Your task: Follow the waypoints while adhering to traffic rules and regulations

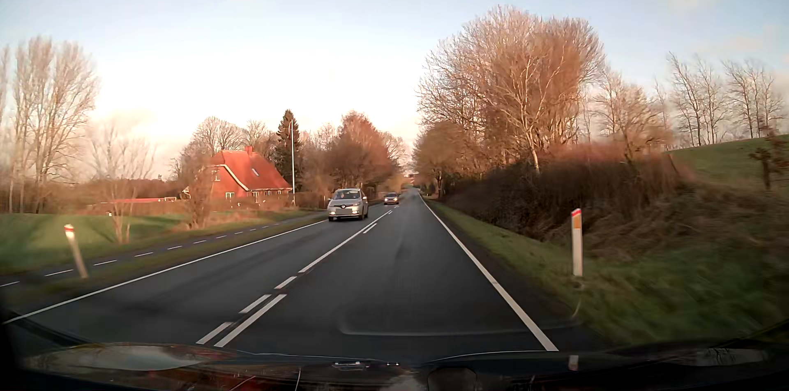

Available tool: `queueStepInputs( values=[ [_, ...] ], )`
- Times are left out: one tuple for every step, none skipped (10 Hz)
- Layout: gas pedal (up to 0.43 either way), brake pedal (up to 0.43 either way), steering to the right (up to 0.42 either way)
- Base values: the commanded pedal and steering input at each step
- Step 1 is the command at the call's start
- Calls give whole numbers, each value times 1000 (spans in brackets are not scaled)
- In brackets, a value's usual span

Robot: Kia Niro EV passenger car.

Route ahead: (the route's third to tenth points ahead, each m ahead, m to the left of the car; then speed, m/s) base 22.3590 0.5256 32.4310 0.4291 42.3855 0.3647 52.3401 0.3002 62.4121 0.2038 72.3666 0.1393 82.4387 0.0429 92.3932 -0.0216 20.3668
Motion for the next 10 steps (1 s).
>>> queueStepInputs(
  values=[
    [169, 0, -1],
    [169, 0, 0],
    [169, 0, 1],
    [157, 0, 2],
    [157, 0, 2],
    [157, 0, 2],
    [157, 0, 2],
    [157, 0, 2],
    [169, 0, 3],
    [169, 0, 3]
  ],
)
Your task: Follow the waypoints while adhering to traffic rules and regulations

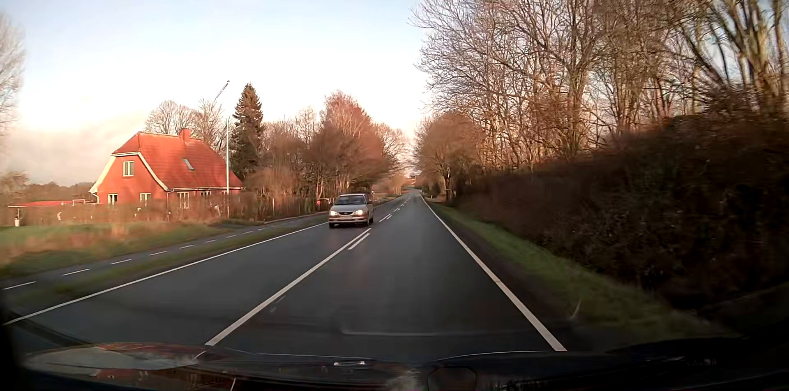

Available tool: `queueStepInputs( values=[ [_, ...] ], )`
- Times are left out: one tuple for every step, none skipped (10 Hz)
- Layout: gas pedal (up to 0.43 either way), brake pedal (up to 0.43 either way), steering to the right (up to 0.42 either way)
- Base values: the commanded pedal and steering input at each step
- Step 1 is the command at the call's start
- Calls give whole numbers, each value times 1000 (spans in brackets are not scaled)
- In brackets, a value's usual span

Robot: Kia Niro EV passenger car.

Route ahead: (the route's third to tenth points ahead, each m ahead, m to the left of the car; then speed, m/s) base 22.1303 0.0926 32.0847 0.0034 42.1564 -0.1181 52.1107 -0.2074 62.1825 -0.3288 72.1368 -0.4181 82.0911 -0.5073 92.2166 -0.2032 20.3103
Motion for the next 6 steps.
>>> queueStepInputs(
  values=[
    [197, 0, 2],
    [197, 0, 2],
    [197, 0, 2],
    [197, 0, 2],
    [189, 0, 3],
    [189, 0, 2]
  ],
)
